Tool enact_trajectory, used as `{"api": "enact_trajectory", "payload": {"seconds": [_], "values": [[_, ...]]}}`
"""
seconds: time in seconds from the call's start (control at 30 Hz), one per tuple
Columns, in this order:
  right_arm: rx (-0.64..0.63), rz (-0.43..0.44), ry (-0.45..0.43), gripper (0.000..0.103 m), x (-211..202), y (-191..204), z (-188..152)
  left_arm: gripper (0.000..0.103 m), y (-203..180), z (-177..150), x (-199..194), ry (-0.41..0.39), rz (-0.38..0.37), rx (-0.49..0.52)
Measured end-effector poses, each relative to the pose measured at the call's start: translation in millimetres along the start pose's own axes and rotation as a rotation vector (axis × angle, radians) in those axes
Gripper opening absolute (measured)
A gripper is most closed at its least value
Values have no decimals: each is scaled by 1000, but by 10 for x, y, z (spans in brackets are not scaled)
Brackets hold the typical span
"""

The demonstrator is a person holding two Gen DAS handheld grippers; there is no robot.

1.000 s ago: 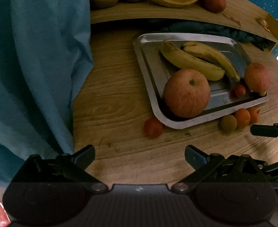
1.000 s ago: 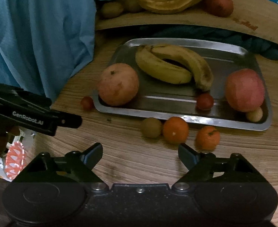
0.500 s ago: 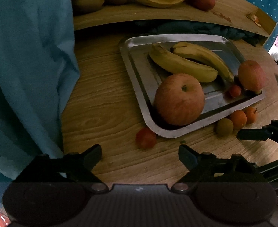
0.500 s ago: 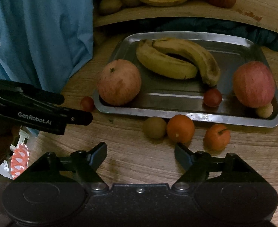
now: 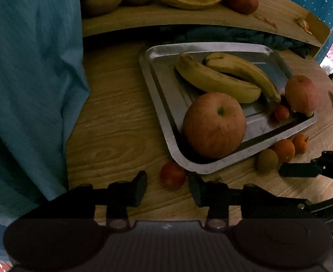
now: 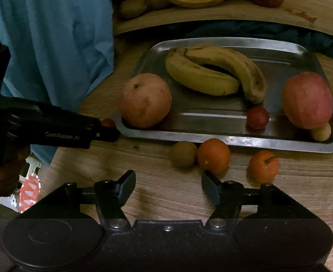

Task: Organize fruits
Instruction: 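Move the left gripper to the red cherry tomato while the right gripper approaches the brown kiwi, then close the left gripper on the cherry tomato while the right gripper closes on the kiwi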

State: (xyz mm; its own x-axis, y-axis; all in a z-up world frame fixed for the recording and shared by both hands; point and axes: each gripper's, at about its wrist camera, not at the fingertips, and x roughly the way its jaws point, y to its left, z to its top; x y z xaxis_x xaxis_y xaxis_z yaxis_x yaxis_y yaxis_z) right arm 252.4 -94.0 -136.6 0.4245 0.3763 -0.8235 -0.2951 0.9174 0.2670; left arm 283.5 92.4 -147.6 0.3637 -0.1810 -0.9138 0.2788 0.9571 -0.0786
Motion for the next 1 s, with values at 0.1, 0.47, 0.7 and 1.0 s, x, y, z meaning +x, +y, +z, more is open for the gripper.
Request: {"api": "enact_trajectory", "payload": {"seconds": [0.1, 0.47, 0.7, 1.0], "values": [[0, 0, -1, 66, 1, 3, 4, 31, -1, -14, 6, -10, -3, 5], [1, 50, 10, 62, 22, 6, 13, 27, -22, -51, -44, -17, -40, 2], [3, 31, -18, 59, 16, 6, 16, 27, -134, -107, -97, -10, -60, 33], [-32, 18, -43, 50, 60, 47, 25, 27, -155, -172, -150, 1, -45, 34]]}}
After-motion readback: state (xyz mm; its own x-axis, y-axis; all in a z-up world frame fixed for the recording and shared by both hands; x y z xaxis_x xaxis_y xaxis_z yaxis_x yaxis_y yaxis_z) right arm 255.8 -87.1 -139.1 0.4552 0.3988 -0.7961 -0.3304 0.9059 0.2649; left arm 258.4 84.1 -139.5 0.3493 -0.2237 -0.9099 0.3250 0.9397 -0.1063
